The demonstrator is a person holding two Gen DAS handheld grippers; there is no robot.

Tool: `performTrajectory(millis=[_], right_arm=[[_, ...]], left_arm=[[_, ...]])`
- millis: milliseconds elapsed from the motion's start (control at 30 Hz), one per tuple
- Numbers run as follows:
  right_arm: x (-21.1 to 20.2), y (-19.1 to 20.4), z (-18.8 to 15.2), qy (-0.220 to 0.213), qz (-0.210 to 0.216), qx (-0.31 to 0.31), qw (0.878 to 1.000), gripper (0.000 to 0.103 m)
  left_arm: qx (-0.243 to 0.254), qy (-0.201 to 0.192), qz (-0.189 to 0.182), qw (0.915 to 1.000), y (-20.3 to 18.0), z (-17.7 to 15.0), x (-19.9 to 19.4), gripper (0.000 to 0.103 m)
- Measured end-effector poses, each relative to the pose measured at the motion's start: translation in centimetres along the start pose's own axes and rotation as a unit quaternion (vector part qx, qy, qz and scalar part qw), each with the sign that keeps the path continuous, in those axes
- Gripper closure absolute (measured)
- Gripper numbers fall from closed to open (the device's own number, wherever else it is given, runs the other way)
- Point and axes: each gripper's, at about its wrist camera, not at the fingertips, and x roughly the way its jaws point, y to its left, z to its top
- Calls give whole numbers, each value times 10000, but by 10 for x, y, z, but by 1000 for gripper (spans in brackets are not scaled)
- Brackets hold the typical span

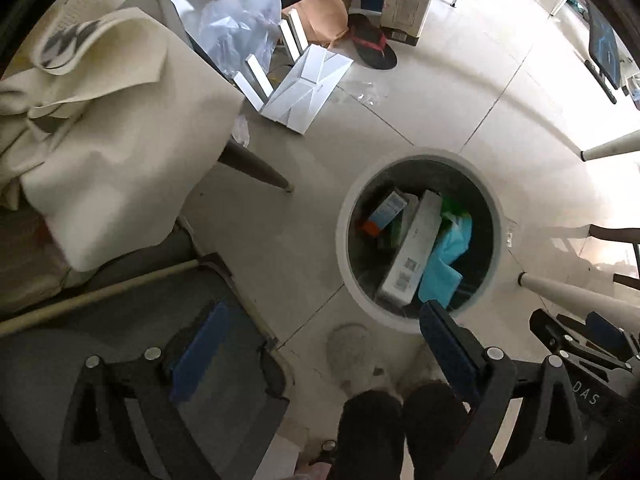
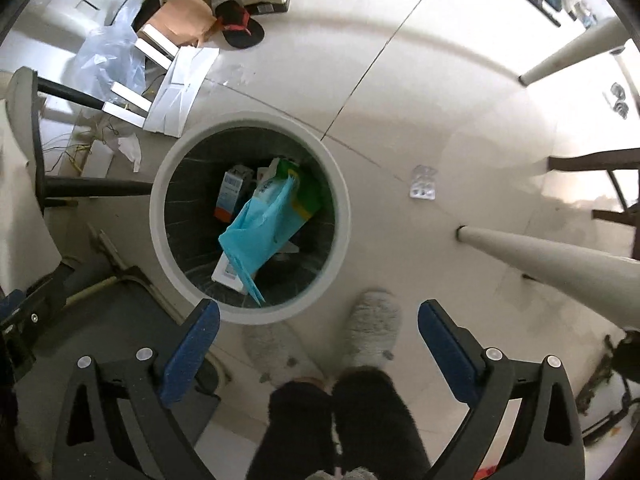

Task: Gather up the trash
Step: 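Carry the carton and bag to the bin and open both grippers, then move both empty grippers back toward the table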

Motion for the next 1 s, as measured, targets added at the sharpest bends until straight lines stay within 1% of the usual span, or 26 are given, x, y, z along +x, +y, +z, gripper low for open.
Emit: performTrajectory(millis=[200,367,500,700,833,900,1000], right_arm=[[-46,-1,-14,-135,-27,-65,9999,2],[-89,2,-28,-208,-51,-161,9996,2],[-132,3,-43,-244,-24,-188,9995,2],[-203,-1,-65,-372,73,-163,9991,2],[-262,-5,-81,-453,199,-119,9987,2],[-287,-6,-88,-499,245,-98,9984,2],[-334,-11,-95,-603,453,31,9971,2]], left_arm=[[7,-78,-66,9999,-2,-15,-38,5],[22,-85,-109,9999,2,-29,-76,5],[32,-160,-170,9997,7,-41,-114,5],[59,-287,-217,9993,18,-59,-186,5],[76,-480,-277,9984,25,-71,-244,5],[67,-564,-278,9980,26,-74,-270,5],[47,-700,-205,9973,27,-73,-305,5]])
